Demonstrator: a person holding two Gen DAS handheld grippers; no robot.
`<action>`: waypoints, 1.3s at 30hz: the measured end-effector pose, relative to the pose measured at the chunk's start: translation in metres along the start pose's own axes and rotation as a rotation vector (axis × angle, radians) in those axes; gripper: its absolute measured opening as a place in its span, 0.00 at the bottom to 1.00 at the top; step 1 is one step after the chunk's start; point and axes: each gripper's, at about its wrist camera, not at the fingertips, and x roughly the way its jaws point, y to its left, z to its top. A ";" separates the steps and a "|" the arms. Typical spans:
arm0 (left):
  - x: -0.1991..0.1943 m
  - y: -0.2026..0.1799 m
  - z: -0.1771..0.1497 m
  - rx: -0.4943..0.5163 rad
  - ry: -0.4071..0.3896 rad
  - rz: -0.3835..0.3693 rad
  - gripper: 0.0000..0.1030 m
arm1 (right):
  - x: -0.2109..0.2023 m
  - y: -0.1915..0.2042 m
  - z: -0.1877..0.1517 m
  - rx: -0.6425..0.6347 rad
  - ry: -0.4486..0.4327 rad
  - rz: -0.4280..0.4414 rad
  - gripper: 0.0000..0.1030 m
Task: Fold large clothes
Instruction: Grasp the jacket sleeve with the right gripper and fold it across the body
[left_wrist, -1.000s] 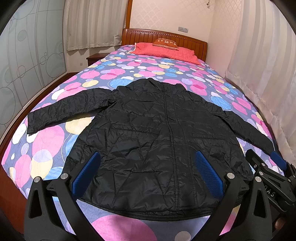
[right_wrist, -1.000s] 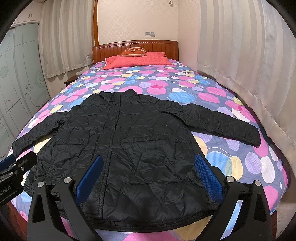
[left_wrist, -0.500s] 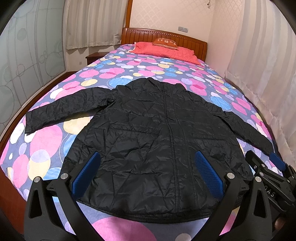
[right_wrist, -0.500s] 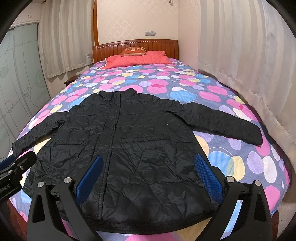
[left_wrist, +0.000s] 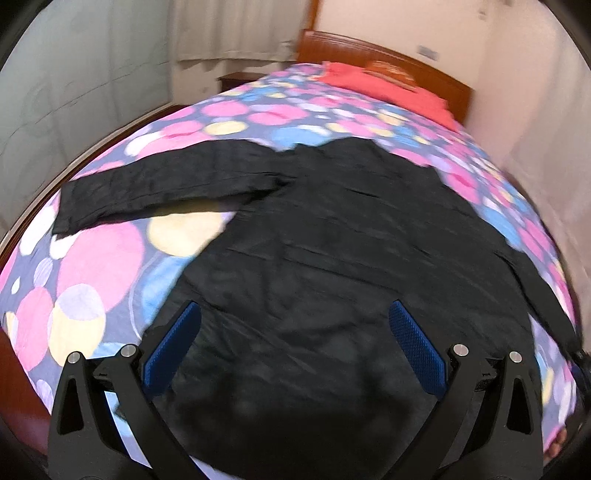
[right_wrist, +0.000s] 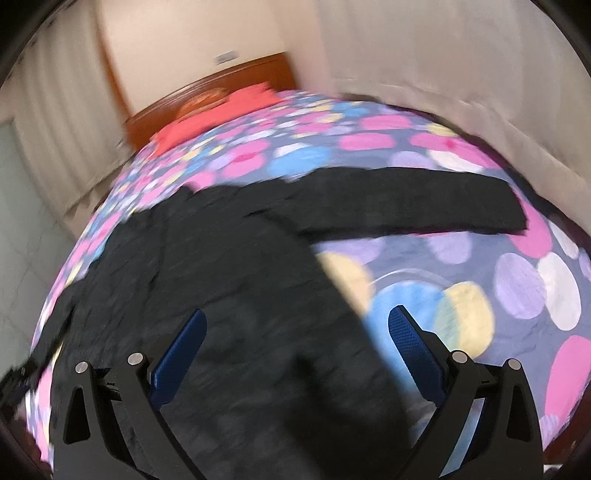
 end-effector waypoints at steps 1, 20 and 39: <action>0.006 0.007 0.004 -0.026 0.000 0.017 0.98 | 0.006 -0.013 0.005 0.030 -0.005 -0.020 0.94; 0.075 0.063 0.024 -0.183 0.036 0.257 0.98 | 0.095 -0.226 0.037 0.759 -0.111 0.018 0.57; 0.087 0.078 0.013 -0.185 0.068 0.298 0.98 | 0.073 -0.137 0.090 0.391 -0.266 -0.037 0.17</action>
